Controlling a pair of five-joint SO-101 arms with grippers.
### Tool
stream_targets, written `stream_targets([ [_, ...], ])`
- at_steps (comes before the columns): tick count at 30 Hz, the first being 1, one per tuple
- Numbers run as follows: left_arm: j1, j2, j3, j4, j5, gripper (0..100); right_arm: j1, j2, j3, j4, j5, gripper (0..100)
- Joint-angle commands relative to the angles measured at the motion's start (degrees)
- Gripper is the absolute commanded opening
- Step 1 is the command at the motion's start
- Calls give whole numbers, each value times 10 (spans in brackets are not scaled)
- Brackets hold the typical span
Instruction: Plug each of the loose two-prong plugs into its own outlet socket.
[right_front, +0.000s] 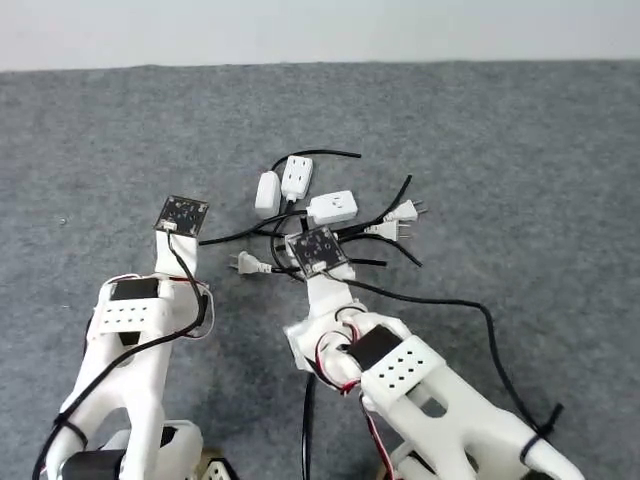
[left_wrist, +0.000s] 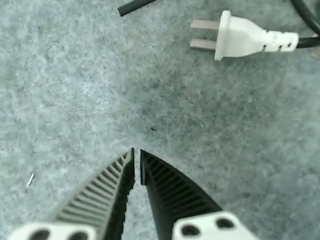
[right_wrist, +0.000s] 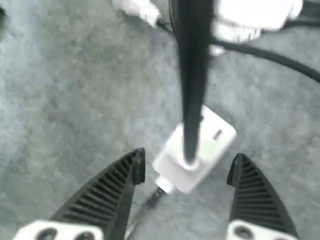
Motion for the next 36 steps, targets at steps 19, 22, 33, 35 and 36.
stream_targets([
  [19,-5,-18,-7,-19,-4,15,18,293,-228,77,-29,214],
  [22,-5,-18,-7,-19,-4,15,29,313,-246,84,-19,57],
  [33,-5,-18,-7,-19,-4,15,116,221,-246,152,60,8],
  [35,-5,-18,-7,-19,-4,15,166,172,-250,192,84,8],
  [36,-5,-18,-7,-19,-4,15,197,145,-251,214,97,8],
])
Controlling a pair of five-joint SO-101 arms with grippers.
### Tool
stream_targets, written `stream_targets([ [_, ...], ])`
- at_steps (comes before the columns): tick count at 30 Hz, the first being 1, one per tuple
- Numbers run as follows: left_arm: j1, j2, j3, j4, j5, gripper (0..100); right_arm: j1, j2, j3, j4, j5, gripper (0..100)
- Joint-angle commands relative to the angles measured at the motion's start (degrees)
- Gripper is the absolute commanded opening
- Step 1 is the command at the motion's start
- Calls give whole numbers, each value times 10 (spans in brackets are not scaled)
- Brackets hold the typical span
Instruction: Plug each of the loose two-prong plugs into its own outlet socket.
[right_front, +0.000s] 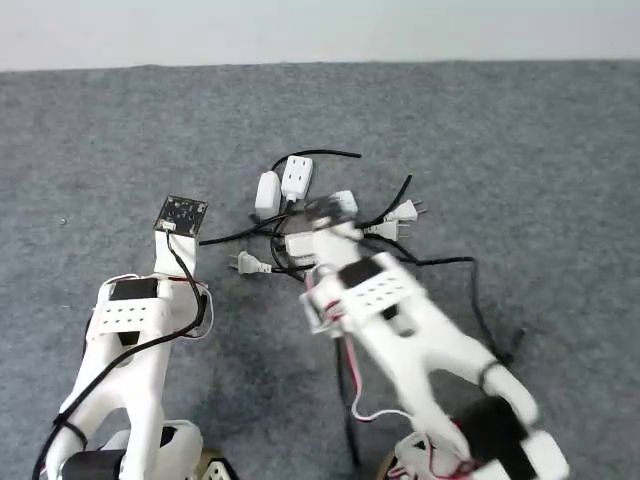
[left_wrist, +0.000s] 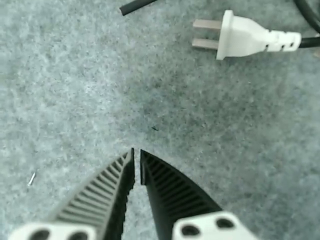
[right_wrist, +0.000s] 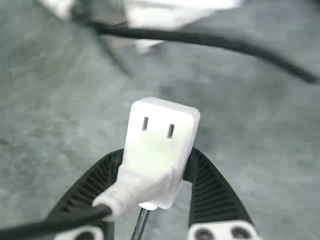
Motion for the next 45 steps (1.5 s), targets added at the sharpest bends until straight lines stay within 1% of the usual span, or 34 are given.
stream_targets([
  [1,-2,-18,-7,-19,-3,15,111,-116,-32,73,48,8],
  [3,-2,-18,-7,-19,-3,15,203,-174,-37,112,91,8],
  [5,-1,-18,-7,-19,-3,15,309,-218,-39,135,138,8],
  [7,-1,-18,-7,-19,-3,15,425,-248,-36,143,174,8],
  [10,-1,-18,-6,-27,-3,15,582,-247,-35,127,215,8],
  [13,0,-18,-4,-34,-1,15,698,-211,-36,80,267,8],
  [15,0,-18,-3,-35,-1,15,756,-169,-40,35,291,8],
  [17,1,-18,-3,-35,0,15,799,-118,-53,-4,297,8],
  [20,1,-18,-3,-35,0,15,844,-27,-89,-40,297,8],
  [25,0,-18,-3,-35,0,15,891,121,-182,-73,295,9],
  [28,0,-18,-4,-36,0,16,912,198,-247,-72,284,10],
  [30,2,-18,-5,-36,0,17,921,238,-283,-58,267,42],
  [33,3,-18,-5,-38,0,50,915,274,-336,3,266,164],
  [36,3,-19,6,-55,1,130,896,277,-388,77,271,294],
  [38,4,-22,10,-55,1,171,884,272,-437,144,284,349],
  [39,4,-22,10,-55,1,182,880,266,-462,180,283,354],
  [41,4,-22,10,-55,1,184,876,249,-512,248,268,333],
  [45,4,-23,10,-55,1,184,866,193,-578,358,242,228],
])
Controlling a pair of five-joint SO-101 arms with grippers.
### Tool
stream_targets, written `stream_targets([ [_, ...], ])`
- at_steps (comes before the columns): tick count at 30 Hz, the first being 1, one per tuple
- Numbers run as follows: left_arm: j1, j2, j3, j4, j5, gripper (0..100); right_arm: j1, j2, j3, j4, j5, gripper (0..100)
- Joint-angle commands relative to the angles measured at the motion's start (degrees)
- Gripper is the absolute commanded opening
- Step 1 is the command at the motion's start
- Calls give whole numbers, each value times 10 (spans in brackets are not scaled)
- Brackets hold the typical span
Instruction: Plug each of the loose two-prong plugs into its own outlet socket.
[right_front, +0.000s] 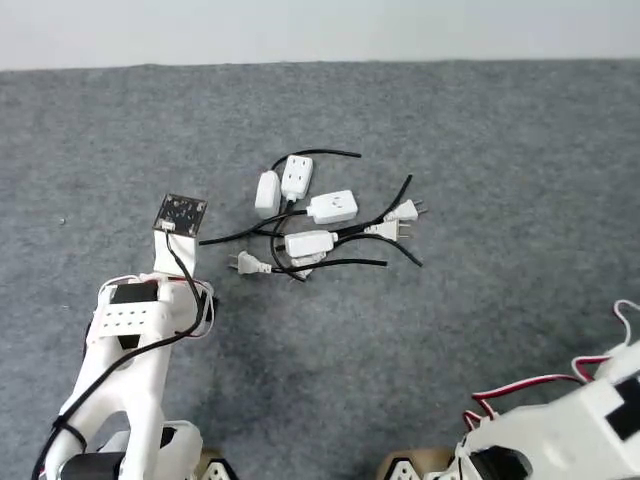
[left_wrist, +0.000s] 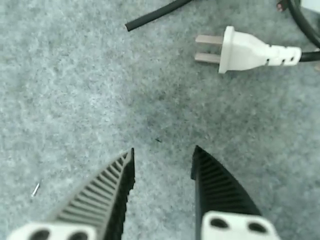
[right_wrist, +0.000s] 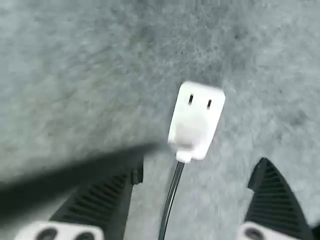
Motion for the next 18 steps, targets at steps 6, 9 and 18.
stream_targets([
  [6,3,-15,-8,-13,56,184,-42,-176,-73,160,-43,127],
  [9,3,-14,-8,-13,114,184,-44,-225,-73,171,-69,32],
  [18,55,-15,-9,-69,135,13,-216,-338,142,121,-75,9],
])
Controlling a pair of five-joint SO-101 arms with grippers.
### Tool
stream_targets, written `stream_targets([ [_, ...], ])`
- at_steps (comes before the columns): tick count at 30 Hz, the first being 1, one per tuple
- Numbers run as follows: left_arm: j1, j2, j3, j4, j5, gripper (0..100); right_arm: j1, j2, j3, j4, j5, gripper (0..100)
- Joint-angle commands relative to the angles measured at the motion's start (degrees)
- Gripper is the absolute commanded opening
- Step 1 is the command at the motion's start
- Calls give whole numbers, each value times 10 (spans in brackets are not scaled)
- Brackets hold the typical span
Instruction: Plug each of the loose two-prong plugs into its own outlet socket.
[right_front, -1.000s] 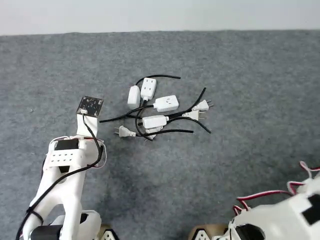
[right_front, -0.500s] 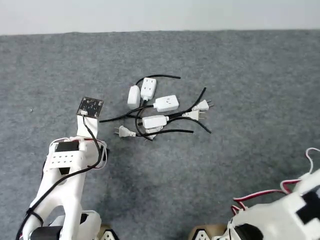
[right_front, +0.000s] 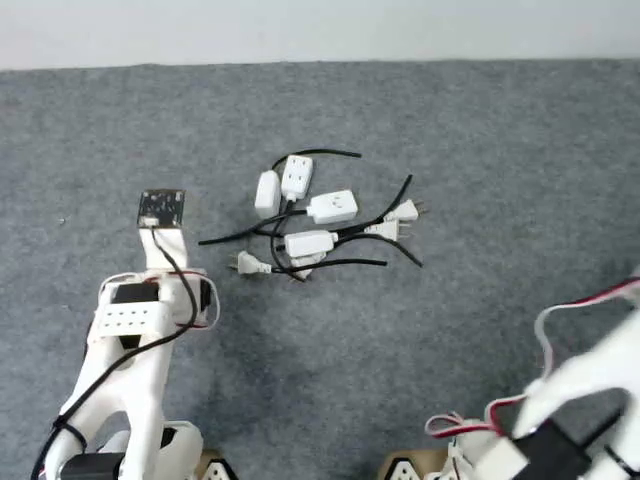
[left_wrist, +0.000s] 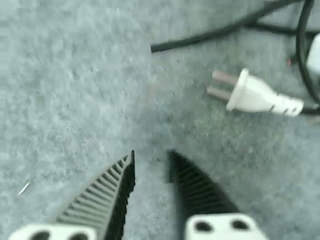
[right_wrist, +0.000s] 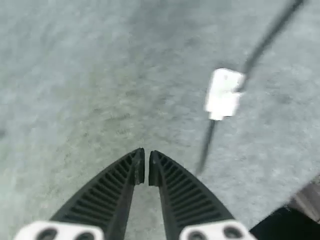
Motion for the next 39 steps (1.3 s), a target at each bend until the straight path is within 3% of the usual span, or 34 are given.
stream_targets([
  [1,51,-16,-10,-23,7,13,-101,-55,130,-56,-13,9],
  [7,118,-14,-61,3,4,12,-208,-83,360,-265,-105,10],
  [13,168,-12,-110,4,4,13,-250,-82,481,-411,-122,15],
  [19,248,-7,-128,4,2,13,-248,-82,494,-437,-122,15],
  [22,268,57,-164,4,-7,13,-247,-82,495,-434,-121,15],
  [29,260,286,-301,6,-145,66,-235,-82,495,-436,-118,15],
  [39,260,289,-313,-83,-273,95,-239,-82,508,-453,-93,15],
])
